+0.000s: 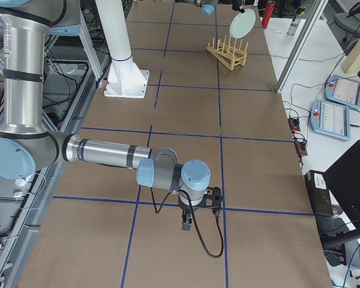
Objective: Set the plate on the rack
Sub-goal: 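Lift the plate with the left gripper and tilt it upright toward the rack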
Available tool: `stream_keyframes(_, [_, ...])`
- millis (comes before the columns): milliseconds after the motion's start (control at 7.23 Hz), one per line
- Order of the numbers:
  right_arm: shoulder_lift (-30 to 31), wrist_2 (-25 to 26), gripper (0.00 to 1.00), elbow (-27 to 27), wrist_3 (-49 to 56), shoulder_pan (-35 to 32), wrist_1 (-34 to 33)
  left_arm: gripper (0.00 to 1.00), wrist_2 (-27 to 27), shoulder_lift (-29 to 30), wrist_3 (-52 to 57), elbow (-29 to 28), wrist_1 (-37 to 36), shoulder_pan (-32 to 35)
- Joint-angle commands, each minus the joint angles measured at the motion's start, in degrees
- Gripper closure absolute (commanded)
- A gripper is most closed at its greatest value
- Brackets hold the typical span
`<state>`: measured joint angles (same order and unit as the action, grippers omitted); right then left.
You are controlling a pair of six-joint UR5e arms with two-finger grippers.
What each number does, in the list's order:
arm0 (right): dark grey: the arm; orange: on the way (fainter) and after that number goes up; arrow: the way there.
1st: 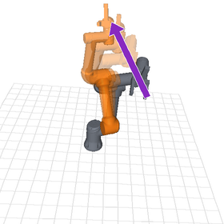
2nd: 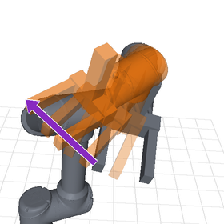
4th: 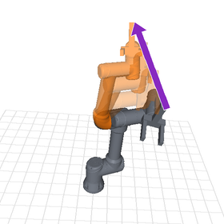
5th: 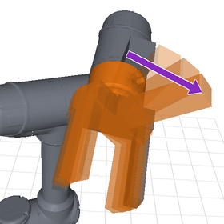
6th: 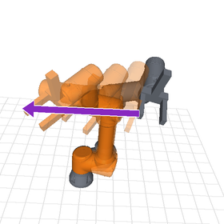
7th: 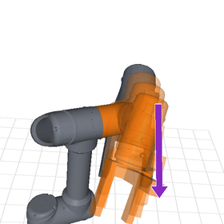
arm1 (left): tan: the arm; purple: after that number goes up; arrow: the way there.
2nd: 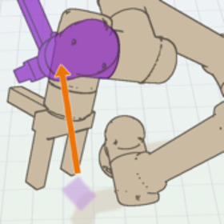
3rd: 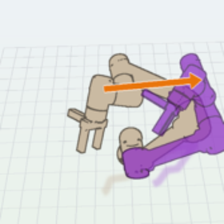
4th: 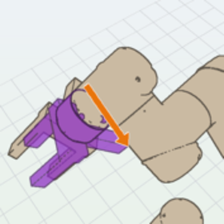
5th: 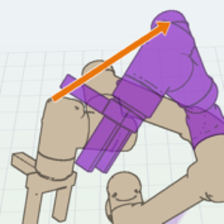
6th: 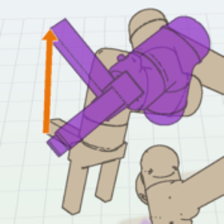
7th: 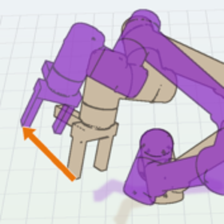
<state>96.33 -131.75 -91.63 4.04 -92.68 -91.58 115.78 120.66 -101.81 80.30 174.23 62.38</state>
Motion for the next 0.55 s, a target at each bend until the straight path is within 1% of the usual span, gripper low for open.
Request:
stream_keyframes(0, [0.0, 0.0, 0.00, 0.0, 0.0, 0.0, 0.0, 1.00, -1.5, -0.2, 0.3, -3.3, 0.4, -0.4])
stream_keyframes(138, [0.0, 0.0, 0.00, 0.0, 0.0, 0.0, 0.0, 1.00, -3.1, -0.1, 0.3, -4.2, 0.3, -0.9])
stream_keyframes(415, [0.0, 0.0, 0.00, 0.0, 0.0, 0.0, 0.0, 1.00, -4.5, -0.1, 0.3, -4.4, 0.1, -1.6])
